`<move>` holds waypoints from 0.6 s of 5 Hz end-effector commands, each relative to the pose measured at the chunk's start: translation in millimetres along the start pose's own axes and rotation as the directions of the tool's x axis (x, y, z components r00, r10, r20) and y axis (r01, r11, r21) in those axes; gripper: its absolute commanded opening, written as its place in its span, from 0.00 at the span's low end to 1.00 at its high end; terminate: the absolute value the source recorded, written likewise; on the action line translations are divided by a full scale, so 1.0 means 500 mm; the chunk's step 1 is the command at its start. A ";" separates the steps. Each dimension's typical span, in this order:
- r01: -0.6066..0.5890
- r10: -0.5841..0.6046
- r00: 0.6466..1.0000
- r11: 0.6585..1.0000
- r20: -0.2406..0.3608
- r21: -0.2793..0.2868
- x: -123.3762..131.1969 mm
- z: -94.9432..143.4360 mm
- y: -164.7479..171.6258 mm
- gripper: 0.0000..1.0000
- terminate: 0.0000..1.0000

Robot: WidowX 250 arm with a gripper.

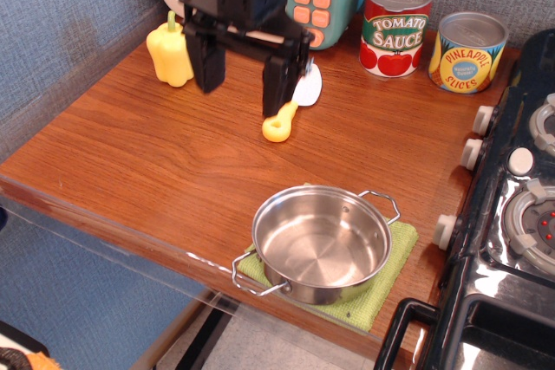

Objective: Pick up the pan and place it in front of the cans

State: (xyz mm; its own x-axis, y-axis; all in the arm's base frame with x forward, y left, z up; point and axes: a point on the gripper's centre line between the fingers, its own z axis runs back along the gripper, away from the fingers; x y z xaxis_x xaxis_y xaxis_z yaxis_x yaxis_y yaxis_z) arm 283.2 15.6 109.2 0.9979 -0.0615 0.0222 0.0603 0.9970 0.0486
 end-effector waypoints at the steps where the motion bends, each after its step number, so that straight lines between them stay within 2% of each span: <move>1: 0.117 -0.117 0.993 0.991 -0.004 0.070 -0.090 -0.008 -0.041 1.00 0.00; 3: 0.112 -0.103 0.992 0.984 -0.069 0.136 -0.092 -0.071 -0.050 1.00 0.00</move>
State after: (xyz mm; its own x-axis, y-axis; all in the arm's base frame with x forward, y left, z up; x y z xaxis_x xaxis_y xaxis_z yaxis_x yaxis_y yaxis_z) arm 235.8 -6.1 62.4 0.9855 -0.1492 -0.0803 0.1617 0.9696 0.1839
